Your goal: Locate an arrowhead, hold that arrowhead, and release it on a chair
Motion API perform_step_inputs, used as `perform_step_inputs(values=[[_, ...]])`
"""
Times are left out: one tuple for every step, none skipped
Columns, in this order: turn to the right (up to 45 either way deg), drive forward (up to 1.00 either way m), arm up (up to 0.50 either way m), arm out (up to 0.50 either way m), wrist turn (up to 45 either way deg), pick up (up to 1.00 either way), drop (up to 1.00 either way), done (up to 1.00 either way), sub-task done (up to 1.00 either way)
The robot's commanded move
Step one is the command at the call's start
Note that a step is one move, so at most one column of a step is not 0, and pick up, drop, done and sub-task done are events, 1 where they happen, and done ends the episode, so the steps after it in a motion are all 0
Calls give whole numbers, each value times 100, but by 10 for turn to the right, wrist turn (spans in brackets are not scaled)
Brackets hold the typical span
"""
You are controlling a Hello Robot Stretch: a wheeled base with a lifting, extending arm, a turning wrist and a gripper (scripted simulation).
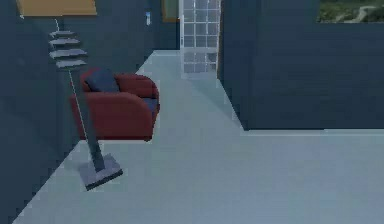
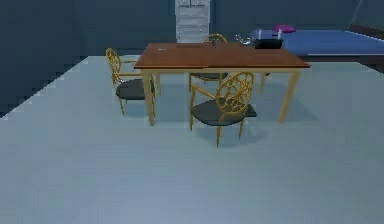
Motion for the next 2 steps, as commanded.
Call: perform_step_inputs(values=[[0,100,0,0,0,0,0,0,0],[0,100,0,0,0,0,0,0,0]])
